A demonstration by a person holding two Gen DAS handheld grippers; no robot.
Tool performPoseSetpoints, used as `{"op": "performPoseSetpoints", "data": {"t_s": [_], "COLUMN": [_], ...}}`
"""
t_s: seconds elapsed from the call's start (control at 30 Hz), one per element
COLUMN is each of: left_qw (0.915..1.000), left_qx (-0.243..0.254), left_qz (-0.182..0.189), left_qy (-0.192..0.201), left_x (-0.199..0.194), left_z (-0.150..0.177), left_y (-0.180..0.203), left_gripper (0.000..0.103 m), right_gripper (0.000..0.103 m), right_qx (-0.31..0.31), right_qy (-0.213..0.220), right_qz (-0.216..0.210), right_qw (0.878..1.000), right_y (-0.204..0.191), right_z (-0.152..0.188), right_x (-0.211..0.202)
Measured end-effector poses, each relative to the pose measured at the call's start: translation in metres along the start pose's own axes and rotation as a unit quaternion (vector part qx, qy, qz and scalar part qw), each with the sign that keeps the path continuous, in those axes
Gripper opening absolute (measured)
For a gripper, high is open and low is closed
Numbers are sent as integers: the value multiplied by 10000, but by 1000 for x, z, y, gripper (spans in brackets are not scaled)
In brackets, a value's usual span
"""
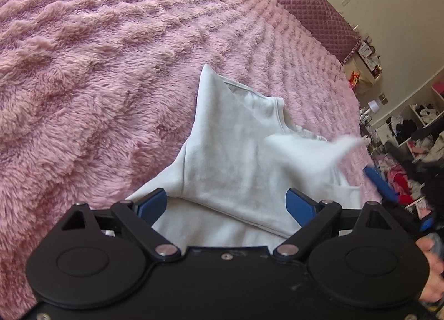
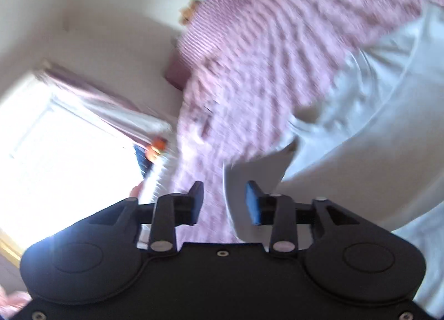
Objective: Fold small clothes
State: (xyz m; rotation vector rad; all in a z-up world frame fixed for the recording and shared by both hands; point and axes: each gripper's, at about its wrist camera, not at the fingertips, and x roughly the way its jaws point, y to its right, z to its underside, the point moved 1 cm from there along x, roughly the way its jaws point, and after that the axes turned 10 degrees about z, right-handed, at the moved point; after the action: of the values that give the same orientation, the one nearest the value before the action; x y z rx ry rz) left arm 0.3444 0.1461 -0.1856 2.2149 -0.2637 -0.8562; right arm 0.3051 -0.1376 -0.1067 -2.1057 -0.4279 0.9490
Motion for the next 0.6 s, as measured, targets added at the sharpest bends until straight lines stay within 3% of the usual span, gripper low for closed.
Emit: {"op": "performPoseSetpoints", "data": {"t_s": [0.17, 0.33, 0.43, 0.6], "left_qw": [9974, 9980, 9937, 9925], "left_qx": [-362, -432, -881, -1154], "left_qz": [601, 406, 671, 346], "left_qy": [136, 199, 147, 194], "left_x": [11, 32, 43, 61], "left_z": [1, 6, 11, 17], "left_y": [-5, -1, -6, -13], "left_gripper": [97, 91, 86, 83], "right_gripper": [41, 42, 42, 42], "right_qx": [212, -1, 39, 238], "right_qy": [181, 414, 426, 510], "right_qz": [335, 1192, 1441, 1564], "right_qw": [9991, 9920, 9886, 9861], "right_y": [59, 124, 154, 177], "right_z": [7, -6, -4, -4], "right_x": [-33, -79, -94, -102]}}
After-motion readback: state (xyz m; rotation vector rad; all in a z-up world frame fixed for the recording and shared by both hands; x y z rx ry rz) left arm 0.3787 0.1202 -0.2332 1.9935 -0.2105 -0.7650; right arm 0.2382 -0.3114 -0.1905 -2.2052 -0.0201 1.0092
